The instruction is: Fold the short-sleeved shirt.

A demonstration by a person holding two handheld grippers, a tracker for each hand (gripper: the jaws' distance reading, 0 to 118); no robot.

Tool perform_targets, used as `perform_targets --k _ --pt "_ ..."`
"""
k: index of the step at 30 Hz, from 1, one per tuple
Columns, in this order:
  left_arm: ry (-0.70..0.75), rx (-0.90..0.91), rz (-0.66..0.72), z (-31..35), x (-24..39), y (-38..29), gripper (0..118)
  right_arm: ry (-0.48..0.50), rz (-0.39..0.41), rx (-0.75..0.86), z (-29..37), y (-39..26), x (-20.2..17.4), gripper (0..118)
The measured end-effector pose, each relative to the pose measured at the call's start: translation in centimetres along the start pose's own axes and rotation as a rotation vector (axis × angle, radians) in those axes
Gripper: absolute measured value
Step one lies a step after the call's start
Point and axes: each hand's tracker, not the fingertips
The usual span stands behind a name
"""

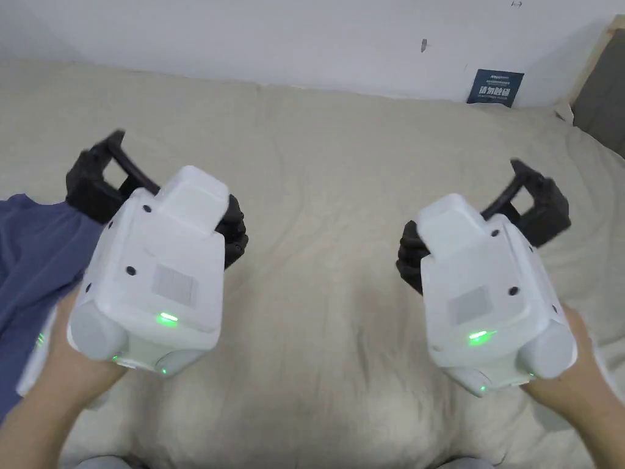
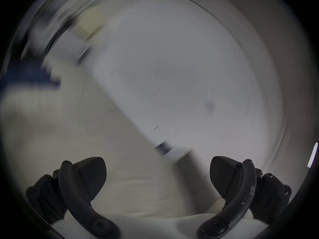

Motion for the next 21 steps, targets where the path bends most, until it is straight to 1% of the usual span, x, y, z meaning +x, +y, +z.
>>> perform_targets --k 1,3,4,5,6,8,9,10,11,12,13,14,15,16,17,19,20,21 --pt "0.026 0.072 -0.215 -0.2 0.2 0.2 118 -0.016 0.187 0.075 -0.1 0.1 0.1 118" --pt "0.069 0.238 -0.663 -0.4 0.7 -0.2 118 0.004 0.526 0.205 -0.3 0.1 0.5 118" --pt "0.091 0.313 -0.822 -0.4 1.0 -0.5 118 0.040 0.658 0.250 -0.2 0.1 0.7 118" --pt "0.087 0.398 -0.942 -0.2 1.2 -1.1 118 0.075 0.781 0.299 -0.1 0.0 0.9 118" --pt "0.052 0.463 -1.008 0.0 1.3 -1.4 118 0.074 0.858 0.339 0.0 -0.1 0.9 118" --pt "-0.062 0.534 -1.060 0.6 1.5 -2.2 118 0.078 1.010 0.411 0.1 -0.8 0.8 118" --pt "-0.091 0.552 -1.086 0.7 1.6 -2.4 118 0.084 1.067 0.439 0.2 -0.9 0.8 118" --pt "-0.098 0.555 -1.108 0.8 1.9 -2.6 117 0.087 1.110 0.461 0.3 -1.0 0.7 116" --pt "-0.119 0.550 -1.121 0.7 1.9 -2.7 117 0.106 1.121 0.470 0.4 -1.1 0.8 116" --pt "-0.125 0.544 -1.105 0.6 1.6 -2.9 116 0.123 1.092 0.454 0.5 -0.9 1.0 116" --pt "-0.125 0.528 -1.067 0.3 1.3 -2.8 116 0.146 1.031 0.430 0.5 -0.4 1.2 116" --pt "-0.130 0.480 -0.974 0.0 1.0 -2.3 116 0.176 0.916 0.400 0.4 0.3 1.5 116" --pt "-0.138 0.412 -0.842 -0.3 0.4 -1.5 116 0.225 0.755 0.345 0.2 1.2 2.2 116" --pt "-0.142 0.343 -0.690 -0.8 -0.3 -0.7 116 0.272 0.576 0.282 -0.1 2.0 3.1 116" --pt "-0.147 0.269 -0.499 -1.3 -1.3 0.2 117 0.319 0.384 0.221 -0.5 2.7 4.1 116" --pt "-0.117 0.138 -0.107 -2.2 -3.2 1.3 117 0.380 -0.051 0.102 -1.6 3.2 6.2 116" --pt "-0.086 0.076 0.096 -2.4 -4.1 1.7 118 0.412 -0.288 0.058 -2.1 2.9 7.3 116" --pt "-0.075 0.022 0.275 -2.5 -4.9 1.7 118 0.416 -0.507 0.033 -2.5 2.2 7.9 116"
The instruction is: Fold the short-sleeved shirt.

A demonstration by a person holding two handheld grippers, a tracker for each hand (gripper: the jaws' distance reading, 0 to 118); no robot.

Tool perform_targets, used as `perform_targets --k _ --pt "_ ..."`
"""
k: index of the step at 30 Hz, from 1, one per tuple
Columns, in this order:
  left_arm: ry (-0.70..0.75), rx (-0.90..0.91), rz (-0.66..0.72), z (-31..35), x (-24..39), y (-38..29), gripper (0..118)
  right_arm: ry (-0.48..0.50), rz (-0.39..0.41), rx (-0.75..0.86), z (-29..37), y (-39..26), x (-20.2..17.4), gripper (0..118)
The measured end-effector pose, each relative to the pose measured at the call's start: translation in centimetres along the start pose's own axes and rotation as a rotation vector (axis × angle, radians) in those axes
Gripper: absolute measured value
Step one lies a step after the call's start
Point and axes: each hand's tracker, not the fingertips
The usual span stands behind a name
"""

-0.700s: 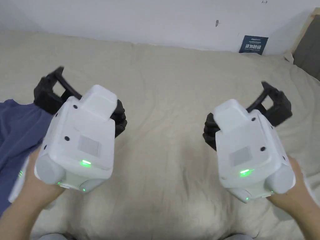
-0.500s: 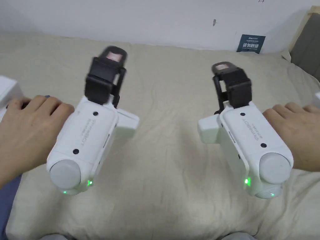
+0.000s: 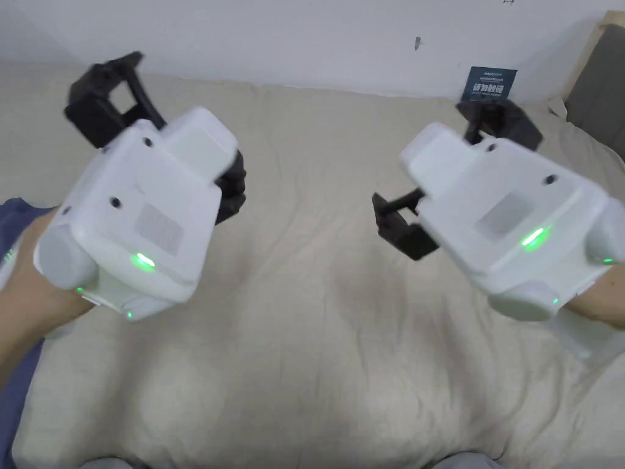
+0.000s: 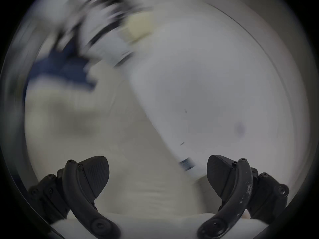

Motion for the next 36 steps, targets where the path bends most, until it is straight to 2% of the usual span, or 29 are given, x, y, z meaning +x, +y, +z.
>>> perform_targets --k 1,2,3,4,6,7,13,17,29,31,32,34,35,36 --pt "-0.001 -0.036 0.172 0.1 -0.7 -0.1 118 -0.014 -0.203 0.021 0.0 -0.7 0.8 116" --pt "0.002 -0.049 0.321 0.4 -1.2 -0.4 118 -0.023 -0.371 0.041 0.2 -1.4 1.0 116" --pt "0.017 -0.053 0.436 0.7 -1.3 -0.8 118 -0.040 -0.500 0.057 0.2 -2.3 1.2 116" --pt "0.021 -0.061 0.528 1.0 -1.3 -1.3 118 -0.077 -0.603 0.047 0.1 -3.1 1.1 115" --pt "0.057 -0.095 0.625 1.3 -0.9 -2.4 118 -0.117 -0.715 0.040 -0.1 -4.6 0.5 114" --pt "0.065 -0.109 0.641 1.6 -0.3 -2.8 118 -0.124 -0.721 0.034 -0.1 -5.1 0.1 114" --pt "0.032 -0.138 0.619 2.6 1.8 -4.6 118 -0.102 -0.622 -0.013 0.3 -6.5 -2.4 114" --pt "0.017 -0.156 0.591 2.7 2.5 -4.8 118 -0.089 -0.620 -0.025 0.6 -6.6 -3.4 115" --pt "0.012 -0.168 0.574 2.5 2.9 -4.8 118 -0.096 -0.627 -0.031 0.6 -6.8 -3.5 114" --pt "-0.002 -0.184 0.584 2.5 2.9 -4.7 117 -0.100 -0.631 -0.034 0.6 -6.8 -3.4 111" --pt "-0.011 -0.191 0.590 2.5 2.8 -4.6 107 -0.107 -0.633 -0.035 0.6 -6.7 -3.5 103" --pt "-0.007 -0.188 0.578 2.4 3.0 -4.3 45 -0.135 -0.638 -0.036 0.7 -6.6 -3.4 62" --pt "0.002 -0.187 0.561 2.4 3.1 -4.3 18 -0.152 -0.639 -0.035 0.7 -6.6 -3.4 38" --pt "0.009 -0.185 0.552 2.3 3.1 -4.2 4 -0.172 -0.646 -0.032 0.8 -6.6 -3.3 12"
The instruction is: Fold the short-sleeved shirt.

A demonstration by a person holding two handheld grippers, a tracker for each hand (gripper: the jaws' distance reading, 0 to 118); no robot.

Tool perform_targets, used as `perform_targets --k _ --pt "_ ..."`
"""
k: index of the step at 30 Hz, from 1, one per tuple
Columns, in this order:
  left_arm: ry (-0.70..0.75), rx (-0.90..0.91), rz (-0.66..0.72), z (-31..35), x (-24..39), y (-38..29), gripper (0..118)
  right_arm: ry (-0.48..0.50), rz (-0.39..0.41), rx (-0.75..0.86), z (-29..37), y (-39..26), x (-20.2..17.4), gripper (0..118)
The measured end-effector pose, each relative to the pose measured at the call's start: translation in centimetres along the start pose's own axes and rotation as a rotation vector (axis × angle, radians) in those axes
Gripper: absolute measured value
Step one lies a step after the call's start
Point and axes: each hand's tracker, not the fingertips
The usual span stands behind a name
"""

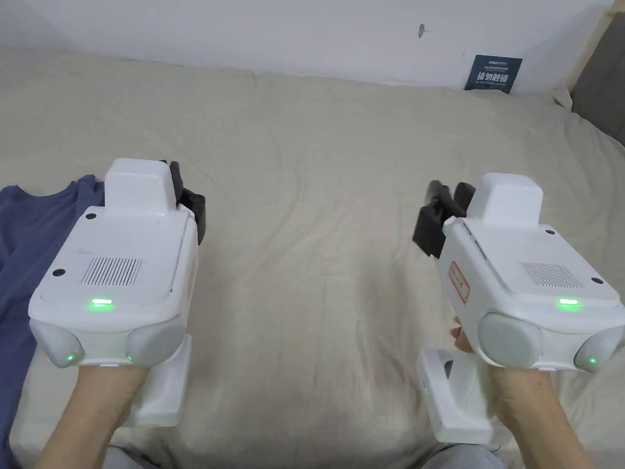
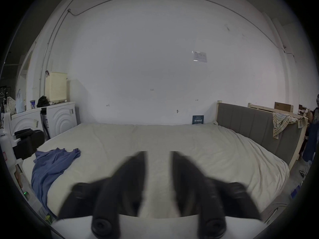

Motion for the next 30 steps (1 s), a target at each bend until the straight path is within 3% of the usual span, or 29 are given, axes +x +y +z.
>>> perform_targets --k 1,2,6,30 --pt "0.002 0.003 -0.001 0.1 0.0 0.1 2 -0.004 -0.009 0.004 0.0 0.0 0.1 3" --pt "-0.003 0.003 0.000 0.1 -0.1 0.2 0 -0.013 -0.025 0.008 0.1 0.2 0.4 1" --pt "-0.016 -0.011 0.019 0.0 -0.1 0.8 0 0.002 -0.049 -0.025 0.0 0.7 0.8 1" --pt "-0.030 -0.012 0.010 0.3 0.0 1.4 0 0.077 0.015 -0.020 0.0 1.6 -0.5 1"
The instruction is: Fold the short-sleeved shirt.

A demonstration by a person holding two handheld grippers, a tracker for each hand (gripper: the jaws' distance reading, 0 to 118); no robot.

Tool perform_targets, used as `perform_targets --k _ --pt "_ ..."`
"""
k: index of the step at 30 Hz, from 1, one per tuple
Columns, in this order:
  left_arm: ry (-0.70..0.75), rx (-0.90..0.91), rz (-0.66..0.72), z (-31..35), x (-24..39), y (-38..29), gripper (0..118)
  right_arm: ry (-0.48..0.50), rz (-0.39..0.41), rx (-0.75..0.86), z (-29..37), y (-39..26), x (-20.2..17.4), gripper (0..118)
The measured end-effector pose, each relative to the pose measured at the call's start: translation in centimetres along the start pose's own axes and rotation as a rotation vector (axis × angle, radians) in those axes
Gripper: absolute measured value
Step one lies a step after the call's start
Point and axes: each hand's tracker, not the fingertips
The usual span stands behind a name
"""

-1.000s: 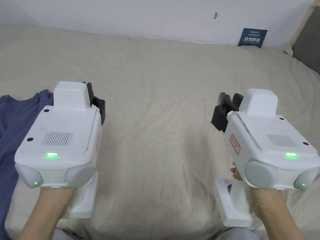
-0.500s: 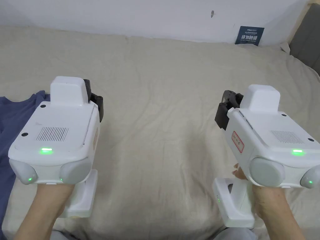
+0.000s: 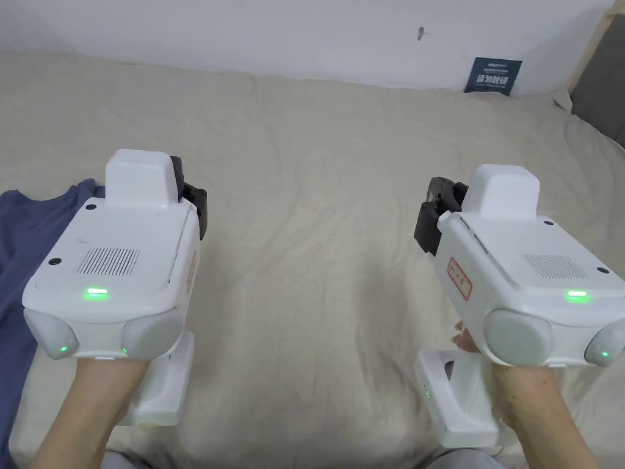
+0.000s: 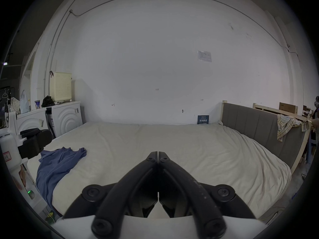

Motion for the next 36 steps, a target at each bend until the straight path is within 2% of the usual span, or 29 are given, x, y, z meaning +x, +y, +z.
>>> perform_targets --k 5,13,21,25,32,34,35,36 --pt "0.094 0.004 0.011 1.1 -3.4 0.2 0 0.073 0.025 0.012 -0.7 0.5 -2.7 1" --pt "0.335 0.001 -0.001 5.0 -11.5 0.0 0 0.299 0.045 0.031 -2.4 1.2 -10.5 1" --pt "0.533 -0.027 0.028 9.8 -17.6 -0.7 0 0.503 0.098 0.036 -3.0 1.8 -18.5 1" --pt "0.602 -0.045 0.021 11.4 -19.3 -1.3 0 0.565 0.125 0.037 -2.8 1.8 -21.4 1" --pt "0.654 -0.060 0.042 12.2 -20.8 -1.6 0 0.625 0.141 0.027 -2.8 1.6 -23.6 1" --pt "0.658 -0.068 0.046 11.9 -21.2 -1.7 6 0.630 0.141 0.024 -2.9 1.6 -23.8 1" --pt "0.667 -0.085 0.049 11.4 -21.5 -1.6 15 0.632 0.141 0.021 -3.0 1.6 -23.9 1" --pt "0.664 -0.117 0.048 10.8 -21.9 -1.5 37 0.636 0.143 0.018 -3.1 1.6 -23.9 1"
